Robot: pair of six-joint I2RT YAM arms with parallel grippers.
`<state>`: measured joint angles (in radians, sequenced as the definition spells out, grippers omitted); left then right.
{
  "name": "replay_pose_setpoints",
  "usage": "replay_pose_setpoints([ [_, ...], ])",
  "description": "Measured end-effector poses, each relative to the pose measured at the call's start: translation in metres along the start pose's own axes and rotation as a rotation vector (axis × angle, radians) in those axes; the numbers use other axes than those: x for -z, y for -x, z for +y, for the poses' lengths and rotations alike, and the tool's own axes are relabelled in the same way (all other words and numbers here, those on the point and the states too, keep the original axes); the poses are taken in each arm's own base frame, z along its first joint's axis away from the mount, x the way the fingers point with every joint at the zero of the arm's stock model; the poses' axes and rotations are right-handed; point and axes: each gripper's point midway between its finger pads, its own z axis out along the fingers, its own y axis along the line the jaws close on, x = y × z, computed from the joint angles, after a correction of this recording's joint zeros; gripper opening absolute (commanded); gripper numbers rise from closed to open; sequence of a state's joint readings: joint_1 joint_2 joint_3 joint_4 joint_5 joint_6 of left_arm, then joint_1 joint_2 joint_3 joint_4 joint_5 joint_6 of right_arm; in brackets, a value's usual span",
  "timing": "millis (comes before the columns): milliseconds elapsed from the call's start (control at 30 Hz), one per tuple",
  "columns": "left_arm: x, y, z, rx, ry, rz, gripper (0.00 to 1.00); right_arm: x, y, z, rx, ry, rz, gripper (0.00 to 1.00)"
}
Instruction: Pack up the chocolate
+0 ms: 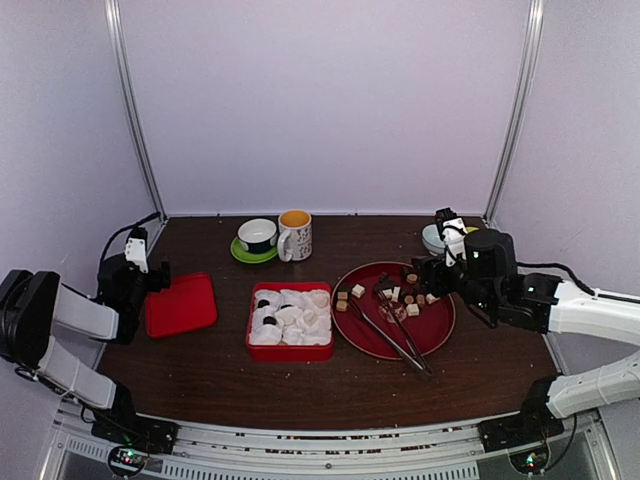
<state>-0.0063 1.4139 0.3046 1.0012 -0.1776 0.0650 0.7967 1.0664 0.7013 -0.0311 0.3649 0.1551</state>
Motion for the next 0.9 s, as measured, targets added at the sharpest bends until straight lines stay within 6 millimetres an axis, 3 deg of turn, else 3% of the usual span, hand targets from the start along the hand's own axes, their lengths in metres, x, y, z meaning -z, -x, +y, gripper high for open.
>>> replay_pose_setpoints([
  [167,0.014,0.016,0.018,0.046,0.073,-0.001,0.98,-0.003,0.004,0.003,-0.009,0.011,-0.037,0.76],
  [367,0.03,0.056,0.047,0.212,0.171,0.072,0.98,-0.006,-0.02,0.0,0.0,0.006,-0.03,0.75],
  [467,0.044,0.058,0.055,0.323,0.206,0.123,0.97,-0.006,-0.024,-0.001,-0.001,0.004,-0.034,0.75],
  [533,0.053,0.045,0.053,0.377,0.208,0.194,0.94,-0.005,-0.024,-0.002,-0.009,0.007,-0.051,0.74],
  [767,0.073,-0.033,0.022,0.508,0.167,0.579,0.68,0.0,-0.041,-0.006,-0.024,0.013,-0.086,0.74],
  [833,0.081,-0.049,0.015,0.528,0.157,0.661,0.58,0.0,-0.043,-0.007,-0.022,0.013,-0.086,0.74],
  [900,0.09,-0.06,0.01,0.549,0.155,0.72,0.55,0.0,-0.041,-0.007,-0.022,0.014,-0.093,0.74],
])
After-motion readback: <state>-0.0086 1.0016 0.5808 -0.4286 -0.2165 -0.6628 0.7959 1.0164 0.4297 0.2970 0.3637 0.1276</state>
